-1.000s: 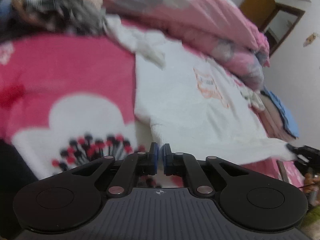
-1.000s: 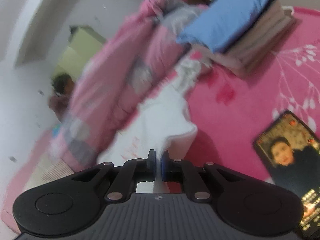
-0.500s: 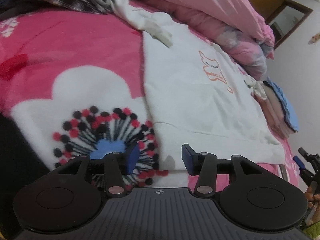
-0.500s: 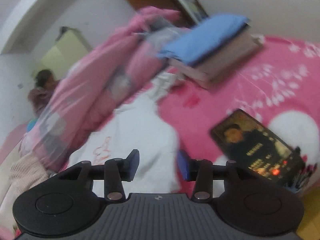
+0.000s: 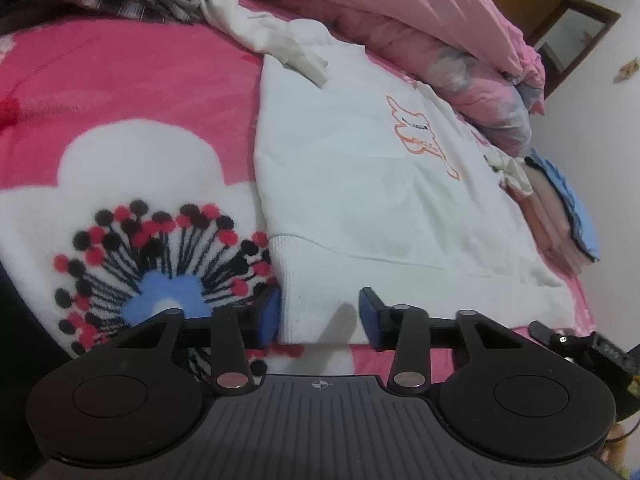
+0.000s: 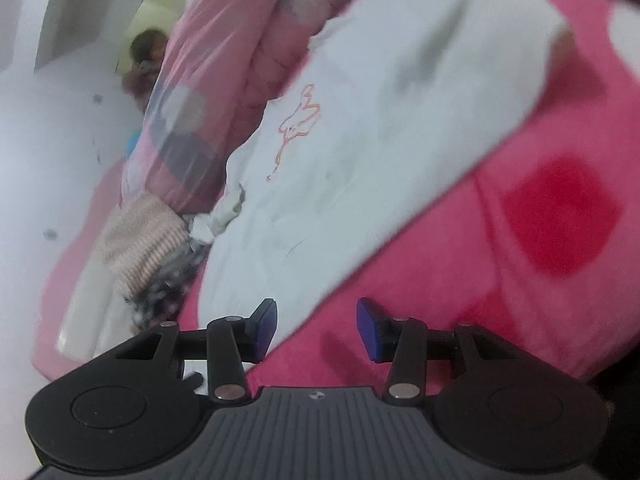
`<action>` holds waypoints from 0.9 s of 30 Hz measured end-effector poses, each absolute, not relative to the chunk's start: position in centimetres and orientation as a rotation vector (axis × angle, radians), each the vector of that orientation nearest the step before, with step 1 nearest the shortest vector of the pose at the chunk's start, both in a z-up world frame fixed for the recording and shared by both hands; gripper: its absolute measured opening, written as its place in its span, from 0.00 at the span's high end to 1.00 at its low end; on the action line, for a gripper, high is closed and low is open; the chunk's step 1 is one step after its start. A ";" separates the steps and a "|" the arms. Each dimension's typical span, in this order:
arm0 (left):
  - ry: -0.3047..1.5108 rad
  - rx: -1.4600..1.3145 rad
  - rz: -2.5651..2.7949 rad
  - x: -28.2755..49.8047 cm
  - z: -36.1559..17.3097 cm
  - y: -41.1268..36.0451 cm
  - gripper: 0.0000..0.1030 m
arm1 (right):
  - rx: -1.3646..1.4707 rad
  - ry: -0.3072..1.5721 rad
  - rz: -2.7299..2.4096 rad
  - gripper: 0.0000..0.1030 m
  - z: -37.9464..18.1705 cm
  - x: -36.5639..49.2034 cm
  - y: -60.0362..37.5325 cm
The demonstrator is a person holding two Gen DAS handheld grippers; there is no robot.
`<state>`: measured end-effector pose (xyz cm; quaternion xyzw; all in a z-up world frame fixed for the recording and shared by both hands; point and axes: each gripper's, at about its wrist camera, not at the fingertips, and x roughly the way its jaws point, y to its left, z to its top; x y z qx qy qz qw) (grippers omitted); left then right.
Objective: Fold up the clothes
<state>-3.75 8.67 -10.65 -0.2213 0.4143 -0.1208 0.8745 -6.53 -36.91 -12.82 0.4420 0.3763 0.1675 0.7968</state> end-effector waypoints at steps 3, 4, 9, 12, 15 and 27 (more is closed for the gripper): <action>0.865 -0.436 -0.251 -3.8 -10.5 8.5 0.64 | 0.939 0.802 0.363 0.54 -12.7 -6.5 -36.8; 0.864 -0.434 -0.251 -3.8 -10.5 8.4 0.64 | 0.920 0.798 0.364 0.54 -12.5 -6.5 -36.7; 0.860 -0.437 -0.238 -3.9 -10.4 8.5 0.66 | 0.823 0.780 0.394 0.56 -11.6 -7.0 -35.3; 0.861 -0.442 -0.235 -3.8 -10.4 8.5 0.66 | 0.767 0.781 0.413 0.59 -11.3 -6.4 -34.1; 0.862 -0.454 -0.233 -3.8 -10.4 8.5 0.66 | 0.761 0.791 0.441 0.59 -11.1 -5.7 -33.5; 0.858 -0.481 -0.244 -3.5 -10.5 8.7 0.66 | 0.970 0.908 0.427 0.68 -13.0 -3.9 -34.0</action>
